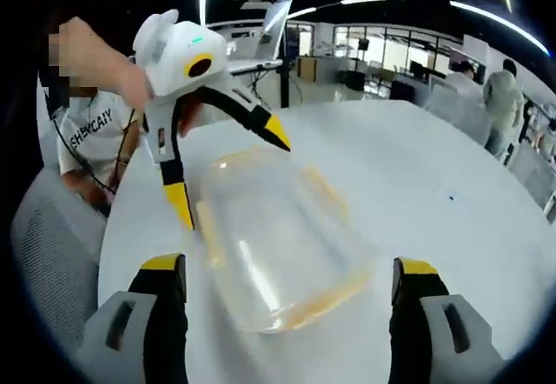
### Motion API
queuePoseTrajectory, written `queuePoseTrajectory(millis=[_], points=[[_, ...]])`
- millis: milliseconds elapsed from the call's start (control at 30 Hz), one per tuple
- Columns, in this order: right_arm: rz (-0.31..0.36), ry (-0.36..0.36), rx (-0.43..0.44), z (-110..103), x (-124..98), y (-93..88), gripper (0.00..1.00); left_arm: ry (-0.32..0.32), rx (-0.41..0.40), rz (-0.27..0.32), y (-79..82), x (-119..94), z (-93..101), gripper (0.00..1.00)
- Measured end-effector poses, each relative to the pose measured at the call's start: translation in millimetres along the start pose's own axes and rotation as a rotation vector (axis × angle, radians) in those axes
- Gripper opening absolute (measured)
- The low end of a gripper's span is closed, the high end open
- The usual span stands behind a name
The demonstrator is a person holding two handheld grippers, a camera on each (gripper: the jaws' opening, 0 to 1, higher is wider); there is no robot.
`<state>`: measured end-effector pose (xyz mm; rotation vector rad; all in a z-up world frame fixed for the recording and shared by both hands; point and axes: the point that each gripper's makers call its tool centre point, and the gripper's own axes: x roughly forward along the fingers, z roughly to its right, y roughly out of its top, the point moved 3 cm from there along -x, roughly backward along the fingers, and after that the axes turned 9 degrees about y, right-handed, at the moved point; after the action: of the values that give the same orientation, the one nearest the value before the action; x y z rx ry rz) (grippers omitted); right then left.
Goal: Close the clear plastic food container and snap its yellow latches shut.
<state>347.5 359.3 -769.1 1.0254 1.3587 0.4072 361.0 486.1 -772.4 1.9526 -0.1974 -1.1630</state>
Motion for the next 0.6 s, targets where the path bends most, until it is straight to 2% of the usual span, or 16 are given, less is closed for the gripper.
queuePoseTrajectory(millis=[133, 267, 400, 533, 600], points=[[0.048, -0.033, 0.051, -5.4, -1.4, -4.0, 0.99, 0.046, -0.099, 0.038, -7.4, -4.5, 0.6, 0.88], [0.120, -0.090, 0.110, -2.7, -3.6, -6.5, 0.99, 0.053, -0.132, 0.057, -13.0, -6.6, 6.7, 0.88], [0.145, -0.102, 0.108, -5.1, -3.0, -9.8, 0.99, 0.061, -0.200, 0.078, -16.4, -7.2, 8.1, 0.88], [0.144, -0.121, 0.085, -6.1, -0.5, -14.5, 1.00, 0.075, -0.227, 0.071, -25.9, -5.7, 6.0, 0.88], [0.158, -0.153, 0.076, -5.0, -1.6, -14.2, 1.00, 0.079, -0.240, 0.072, -28.7, -6.6, 6.2, 0.86]])
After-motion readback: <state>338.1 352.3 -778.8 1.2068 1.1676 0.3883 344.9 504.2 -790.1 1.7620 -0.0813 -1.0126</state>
